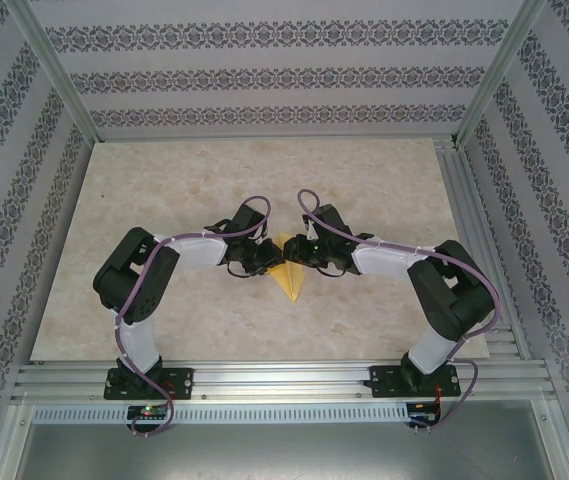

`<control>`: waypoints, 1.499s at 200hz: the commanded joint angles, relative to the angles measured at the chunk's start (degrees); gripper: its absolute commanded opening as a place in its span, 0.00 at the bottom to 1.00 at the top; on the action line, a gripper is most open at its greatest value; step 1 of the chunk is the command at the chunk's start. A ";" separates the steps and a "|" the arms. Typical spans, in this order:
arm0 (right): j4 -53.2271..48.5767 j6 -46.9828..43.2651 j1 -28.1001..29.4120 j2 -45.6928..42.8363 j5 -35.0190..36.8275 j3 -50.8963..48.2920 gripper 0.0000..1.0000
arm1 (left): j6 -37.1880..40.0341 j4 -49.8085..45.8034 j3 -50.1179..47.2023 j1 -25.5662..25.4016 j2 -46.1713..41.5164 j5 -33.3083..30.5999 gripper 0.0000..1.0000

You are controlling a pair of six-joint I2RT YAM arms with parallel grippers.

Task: Fold a paper plane with a square sheet of paper (fold left side to right side)

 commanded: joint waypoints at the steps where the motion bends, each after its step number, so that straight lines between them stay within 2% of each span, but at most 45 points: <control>1: -1.00 -0.27 0.56 1.09 0.41 2.10 0.29 | 1.47 -0.97 1.23 -0.78 0.68 -0.75 0.23; 40: -2.89 -0.67 0.95 1.70 1.45 2.84 0.21 | 1.40 -0.88 1.12 -0.79 0.63 -0.80 0.23; 84: -1.90 -0.14 0.42 1.45 0.23 2.16 0.06 | 1.48 -1.11 0.78 -0.79 -0.06 -0.90 0.23; 108: -0.26 -0.19 -0.61 0.89 -1.86 1.31 0.02 | 1.86 -1.64 0.78 -0.80 -0.27 -1.19 0.24; 176: 4.47 -1.53 -3.43 1.17 -9.08 -0.94 0.02 | 1.56 -1.51 -0.49 -0.83 0.07 -1.94 0.24; 241: 5.63 -1.68 -4.48 0.97 -10.50 -2.32 0.02 | 3.19 -3.08 -1.99 -0.78 -3.95 -2.56 0.25; 300: 8.95 -1.46 -6.41 0.65 -12.25 -5.41 0.02 | 2.87 -2.80 -1.55 -0.78 -0.90 -2.53 0.24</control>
